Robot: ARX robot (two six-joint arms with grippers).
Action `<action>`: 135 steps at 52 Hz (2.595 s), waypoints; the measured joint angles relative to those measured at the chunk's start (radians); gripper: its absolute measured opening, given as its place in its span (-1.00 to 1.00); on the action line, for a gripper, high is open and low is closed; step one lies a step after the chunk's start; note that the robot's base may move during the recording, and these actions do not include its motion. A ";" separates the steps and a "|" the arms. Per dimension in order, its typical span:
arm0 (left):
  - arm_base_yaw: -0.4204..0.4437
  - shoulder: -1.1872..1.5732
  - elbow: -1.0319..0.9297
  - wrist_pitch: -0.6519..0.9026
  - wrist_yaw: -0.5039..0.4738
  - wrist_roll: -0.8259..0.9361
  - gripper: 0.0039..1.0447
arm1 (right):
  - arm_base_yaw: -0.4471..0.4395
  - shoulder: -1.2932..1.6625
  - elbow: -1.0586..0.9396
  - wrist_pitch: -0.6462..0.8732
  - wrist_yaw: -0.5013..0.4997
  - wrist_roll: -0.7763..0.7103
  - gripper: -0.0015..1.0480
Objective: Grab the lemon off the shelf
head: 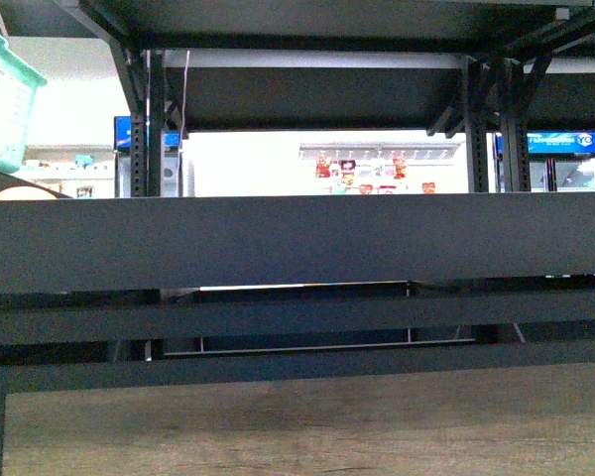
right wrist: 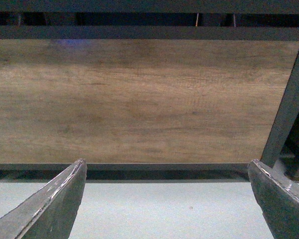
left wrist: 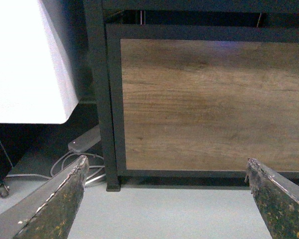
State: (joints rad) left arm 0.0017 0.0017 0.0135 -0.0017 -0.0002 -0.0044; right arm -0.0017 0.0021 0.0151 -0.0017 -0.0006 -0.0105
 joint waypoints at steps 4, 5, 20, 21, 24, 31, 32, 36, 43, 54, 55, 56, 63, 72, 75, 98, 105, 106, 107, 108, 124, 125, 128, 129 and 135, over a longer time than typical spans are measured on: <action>0.000 0.000 0.000 0.000 0.001 0.000 0.85 | 0.000 0.000 0.000 0.000 0.000 0.000 0.86; 0.000 0.000 0.000 0.000 0.000 0.000 0.85 | 0.000 0.000 0.000 0.000 0.000 0.000 0.86; 0.000 0.000 0.000 0.000 0.000 0.000 0.85 | 0.000 0.000 0.000 0.000 0.000 0.000 0.86; 0.000 0.000 0.000 0.000 0.000 0.000 0.85 | 0.000 0.000 0.000 0.000 0.000 0.000 0.86; 0.000 0.000 0.000 0.000 0.000 0.000 0.85 | 0.000 0.000 0.000 0.000 0.000 0.000 0.86; 0.000 0.000 0.000 0.000 0.000 0.000 0.85 | 0.000 0.000 0.000 0.000 -0.002 0.000 0.86; 0.000 0.000 0.000 0.000 0.000 0.000 0.85 | 0.000 0.000 0.000 0.000 -0.002 0.000 0.86; 0.000 0.000 0.000 0.000 0.000 0.000 0.85 | 0.000 0.000 0.000 0.000 -0.002 0.000 0.86; 0.000 0.000 0.000 0.000 0.002 0.000 0.85 | 0.000 0.000 0.000 0.000 -0.002 0.000 0.86; 0.000 0.000 0.000 0.000 0.000 0.000 0.85 | 0.000 0.001 0.000 0.000 -0.002 0.000 0.86; 0.000 0.000 0.000 0.000 0.000 0.000 0.85 | 0.000 0.001 0.000 0.000 -0.002 0.000 0.86; 0.000 0.000 0.000 0.000 0.000 0.000 0.85 | 0.000 0.001 0.000 0.000 -0.002 0.000 0.86; 0.000 0.000 0.000 0.000 0.000 0.000 0.85 | 0.000 0.000 0.000 0.000 -0.002 0.000 0.86; 0.000 0.000 0.000 0.000 0.000 0.000 0.85 | 0.000 0.000 0.000 0.000 -0.003 0.000 0.86; 0.000 0.000 0.000 0.000 0.000 0.000 0.85 | 0.000 0.000 0.000 0.000 -0.003 0.000 0.86; 0.000 0.000 0.000 0.000 0.000 0.000 0.85 | 0.000 0.000 0.000 0.000 -0.003 0.002 0.86; 0.000 0.000 0.000 0.000 -0.001 0.000 0.85 | 0.000 0.000 0.000 0.000 -0.002 0.003 0.86; 0.000 0.000 0.000 0.000 0.000 0.000 0.85 | 0.000 0.000 0.000 0.000 -0.003 0.003 0.86; 0.000 0.000 0.000 0.000 0.000 0.000 0.85 | 0.000 0.000 0.000 0.000 -0.003 0.003 0.86; 0.000 0.000 0.000 0.000 0.000 0.000 0.85 | 0.000 0.000 0.000 0.000 -0.003 0.003 0.86; 0.000 0.000 0.000 0.000 0.000 0.000 0.85 | 0.000 0.000 0.000 0.000 -0.002 0.004 0.86; 0.000 0.000 0.000 0.000 0.000 0.000 0.85 | 0.000 0.000 0.000 0.000 -0.003 0.004 0.86; 0.000 0.000 0.000 0.000 0.000 0.000 0.85 | 0.000 0.000 0.000 0.000 -0.002 0.005 0.86; 0.000 0.000 0.000 0.000 0.000 0.000 0.85 | 0.000 0.000 0.000 0.000 -0.002 0.004 0.86; 0.000 0.000 0.000 0.000 0.000 0.001 0.85 | 0.000 0.000 0.000 0.000 -0.003 0.006 0.86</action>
State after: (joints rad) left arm 0.0017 0.0017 0.0135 -0.0021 -0.0006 -0.0036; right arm -0.0017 0.0025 0.0151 -0.0017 -0.0036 -0.0048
